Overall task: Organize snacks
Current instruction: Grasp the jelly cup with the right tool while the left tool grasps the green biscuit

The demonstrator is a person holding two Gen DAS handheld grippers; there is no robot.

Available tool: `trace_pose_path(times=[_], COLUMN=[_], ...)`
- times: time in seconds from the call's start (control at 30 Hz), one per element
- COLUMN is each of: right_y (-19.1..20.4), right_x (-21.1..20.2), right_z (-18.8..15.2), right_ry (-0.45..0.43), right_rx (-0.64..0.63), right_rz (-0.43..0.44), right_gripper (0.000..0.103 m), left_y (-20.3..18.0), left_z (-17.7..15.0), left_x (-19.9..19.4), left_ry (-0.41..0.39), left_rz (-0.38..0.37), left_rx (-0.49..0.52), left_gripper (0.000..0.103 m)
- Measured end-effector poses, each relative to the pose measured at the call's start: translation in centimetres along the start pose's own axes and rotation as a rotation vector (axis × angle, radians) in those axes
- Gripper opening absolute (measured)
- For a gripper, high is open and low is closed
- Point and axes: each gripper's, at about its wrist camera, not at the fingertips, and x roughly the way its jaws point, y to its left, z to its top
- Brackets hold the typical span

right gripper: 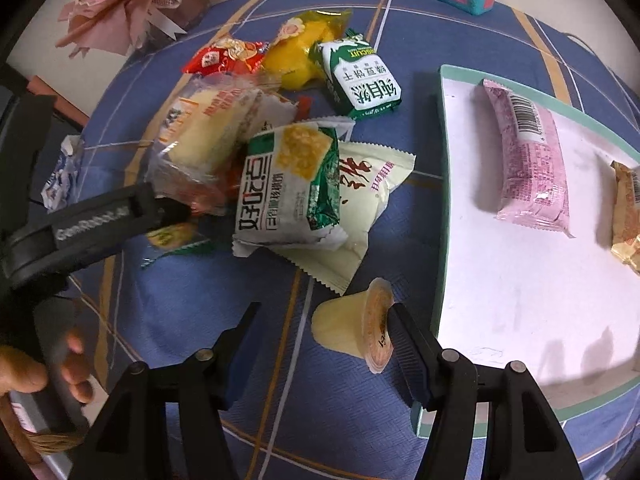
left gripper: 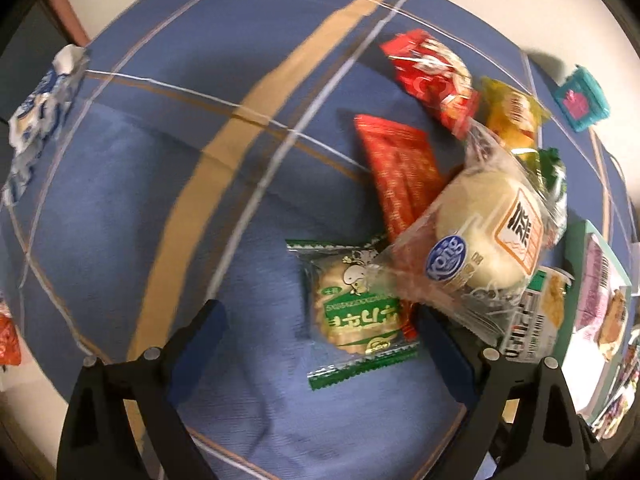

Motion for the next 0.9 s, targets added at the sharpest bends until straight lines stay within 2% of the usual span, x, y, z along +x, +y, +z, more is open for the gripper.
trace_pose_path(times=[0.13, 0.23, 0.3, 0.37, 0.5, 0.6, 0.67, 0.77, 0.9], right_y=[0.5, 0.4, 0.2, 0.5, 0.5, 0.6, 0.8, 0.8, 1.4], right_x=[0.3, 0.4, 0.3, 0.4, 0.3, 0.4, 0.6, 1.4, 2.0], right_z=[0.1, 0.1, 0.3, 0.3, 0.1, 0.0, -0.2, -0.3, -0.8], right_ry=[-0.001, 0.001, 0.003, 0.004, 0.004, 0.005, 0.009, 0.021, 0.020], right_rx=[-0.013, -0.013, -0.015, -0.020, -0.024, -0.038, -0.043, -0.051, -0.086], right_rz=[-0.007, -0.006, -0.007, -0.010, -0.009, -0.018, -0.026, -0.044, -0.075], right_gripper=[0.065, 0.066, 0.066, 0.066, 0.066, 0.065, 0.065, 0.065, 0.066], left_y=[0.8, -0.4, -0.9, -1.3, -2.3, -2.5, -2.2, -1.4, 0.1], left_z=[0.1, -0.3, -0.2, 0.0, 0.3, 0.2, 0.3, 0.2, 0.5], left_x=[-0.8, -0.8, -0.4, 0.1, 1.1, 1.9, 2.2, 2.3, 2.3], left_ry=[-0.014, -0.011, 0.000, 0.003, -0.008, -0.007, 0.000, -0.004, 0.000], left_rz=[0.035, 0.072, 0.059, 0.019, 0.006, 0.023, 0.007, 0.048, 0.039], left_rx=[0.020, 0.096, 0.116, 0.107, 0.124, 0.111, 0.095, 0.083, 0.048], left_gripper=[0.096, 0.096, 0.096, 0.096, 0.096, 0.096, 0.096, 0.096, 0.096])
